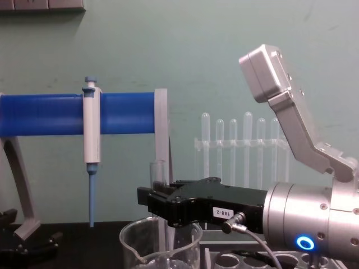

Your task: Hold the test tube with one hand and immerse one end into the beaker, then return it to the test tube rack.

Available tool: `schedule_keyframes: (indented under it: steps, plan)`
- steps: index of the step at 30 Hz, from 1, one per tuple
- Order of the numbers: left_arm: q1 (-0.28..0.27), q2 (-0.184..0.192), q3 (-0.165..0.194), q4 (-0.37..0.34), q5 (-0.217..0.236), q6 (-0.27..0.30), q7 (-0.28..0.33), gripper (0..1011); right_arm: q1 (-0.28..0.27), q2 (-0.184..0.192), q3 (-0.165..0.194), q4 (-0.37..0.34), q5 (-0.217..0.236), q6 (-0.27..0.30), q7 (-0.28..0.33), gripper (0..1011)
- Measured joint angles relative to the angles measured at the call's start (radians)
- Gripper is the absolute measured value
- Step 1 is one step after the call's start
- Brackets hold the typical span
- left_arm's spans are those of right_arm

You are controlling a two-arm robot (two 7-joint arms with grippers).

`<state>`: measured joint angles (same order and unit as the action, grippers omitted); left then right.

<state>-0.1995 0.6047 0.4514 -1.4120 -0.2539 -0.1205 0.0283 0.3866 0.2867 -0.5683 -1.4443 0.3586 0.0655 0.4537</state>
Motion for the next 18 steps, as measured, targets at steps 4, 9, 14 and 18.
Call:
schedule_keyframes:
  steps: [4, 9, 14, 18]
  plan:
    - [0.0, 0.0, 0.0, 0.0, 0.0, 0.0, 0.0, 1000, 0.0, 0.0, 0.0, 0.0, 0.0, 0.0, 0.0, 227]
    - [0.0, 0.0, 0.0, 0.0, 0.0, 0.0, 0.0, 1000, 0.0, 0.0, 0.0, 0.0, 0.0, 0.0, 0.0, 227]
    - [0.0, 0.0, 0.0, 0.0, 0.0, 0.0, 0.0, 1000, 0.0, 0.0, 0.0, 0.0, 0.0, 0.0, 0.0, 227]
    - [0.0, 0.0, 0.0, 0.0, 0.0, 0.0, 0.0, 1000, 0.0, 0.0, 0.0, 0.0, 0.0, 0.0, 0.0, 228]
